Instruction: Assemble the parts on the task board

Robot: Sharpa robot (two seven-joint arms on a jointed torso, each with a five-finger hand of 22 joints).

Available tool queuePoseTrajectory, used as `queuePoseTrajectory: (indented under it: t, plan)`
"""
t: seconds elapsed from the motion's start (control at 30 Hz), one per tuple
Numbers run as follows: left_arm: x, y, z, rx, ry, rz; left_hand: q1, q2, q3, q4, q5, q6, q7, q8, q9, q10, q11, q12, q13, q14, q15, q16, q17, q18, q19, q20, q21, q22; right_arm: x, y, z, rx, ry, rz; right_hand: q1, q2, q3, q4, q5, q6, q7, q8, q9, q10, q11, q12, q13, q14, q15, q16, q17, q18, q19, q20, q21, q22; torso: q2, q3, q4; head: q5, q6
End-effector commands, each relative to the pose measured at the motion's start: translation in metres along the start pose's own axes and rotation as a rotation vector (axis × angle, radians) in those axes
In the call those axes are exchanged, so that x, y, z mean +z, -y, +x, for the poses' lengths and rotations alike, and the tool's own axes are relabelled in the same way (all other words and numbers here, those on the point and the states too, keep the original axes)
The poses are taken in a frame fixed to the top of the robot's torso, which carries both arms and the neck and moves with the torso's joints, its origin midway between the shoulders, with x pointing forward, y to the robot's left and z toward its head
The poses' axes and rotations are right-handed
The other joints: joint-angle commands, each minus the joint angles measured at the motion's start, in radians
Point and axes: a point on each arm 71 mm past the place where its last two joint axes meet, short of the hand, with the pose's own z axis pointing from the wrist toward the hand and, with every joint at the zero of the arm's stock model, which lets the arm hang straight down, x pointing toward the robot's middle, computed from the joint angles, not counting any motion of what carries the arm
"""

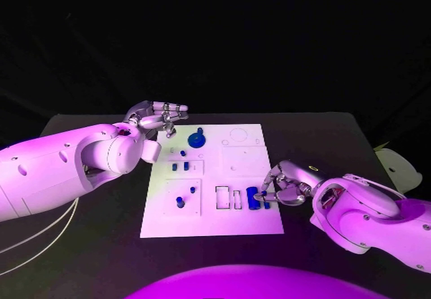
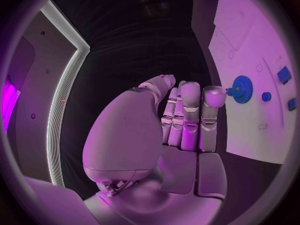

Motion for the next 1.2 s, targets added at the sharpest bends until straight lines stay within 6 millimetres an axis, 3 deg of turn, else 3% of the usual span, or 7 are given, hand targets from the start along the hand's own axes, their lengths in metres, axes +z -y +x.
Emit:
queuePoseTrajectory:
  t: [0.03, 0.2, 0.9, 1.2]
  plan:
    - [0.000, 0.001, 0.002, -0.008, -0.021, 0.009, 0.003, 0.006, 0.000, -0.006, 0.000, -0.008, -0.002, -0.001, -0.001, -0.008, 0.002, 0.002, 0.001, -0.006, -0.002, -0.003, 0.001, 0.009, -0.003, 0.004, -0.004, 0.000, 0.003, 0.000, 0.005, -0.045, 0.014, 0.019, -0.008, 0.003, -0.007, 0.000, -0.003, -0.006, 0.000, 0.003, 0.002, 0.002, 0.002, -0.001, 0.091, 0.085, 0.000, 0.004, 0.167, -0.013, 0.014, 0.000, -0.004, 0.157, -0.001, -0.0009, 0.0014, -0.001, -0.001]
    - [-0.001, 0.001, 0.002, -0.008, -0.021, 0.008, 0.003, 0.006, 0.000, -0.006, 0.000, -0.008, -0.002, -0.001, -0.001, -0.008, 0.002, 0.002, 0.001, -0.006, -0.002, -0.003, 0.001, 0.009, -0.003, 0.004, -0.004, 0.000, 0.009, -0.002, 0.012, -0.049, 0.013, 0.019, -0.009, 0.010, -0.010, -0.001, 0.004, -0.008, 0.000, 0.006, 0.005, 0.001, 0.002, -0.002, 0.091, 0.085, 0.000, 0.003, 0.166, -0.013, 0.013, 0.000, -0.006, 0.157, 0.000, -0.0022, 0.0011, 0.001, -0.003]
    - [-0.003, 0.001, 0.000, -0.009, -0.026, -0.001, 0.001, 0.006, -0.001, -0.005, 0.000, -0.008, -0.001, -0.001, -0.002, -0.009, 0.002, 0.003, 0.002, -0.006, -0.002, -0.004, 0.000, 0.009, -0.004, 0.004, -0.006, -0.001, 0.021, -0.003, 0.033, -0.086, -0.045, 0.041, -0.013, 0.026, -0.022, -0.001, 0.038, -0.010, -0.002, 0.016, 0.019, -0.004, 0.000, -0.007, 0.087, 0.083, -0.001, 0.001, 0.160, -0.011, 0.011, -0.001, -0.013, 0.156, 0.000, -0.0018, -0.0005, 0.016, -0.007]
    - [-0.003, 0.001, 0.000, -0.009, -0.027, -0.003, 0.001, 0.006, -0.001, -0.005, 0.000, -0.008, -0.001, -0.001, -0.002, -0.009, 0.002, 0.003, 0.002, -0.006, -0.002, -0.004, 0.000, 0.009, -0.004, 0.004, -0.006, -0.001, 0.026, -0.004, 0.042, -0.088, -0.062, 0.049, -0.011, 0.028, -0.022, -0.002, 0.041, -0.009, -0.003, 0.018, 0.021, -0.005, 0.000, -0.009, 0.086, 0.083, -0.001, 0.001, 0.159, -0.011, 0.010, -0.001, -0.016, 0.156, -0.002, -0.0027, 0.0029, 0.016, -0.009]
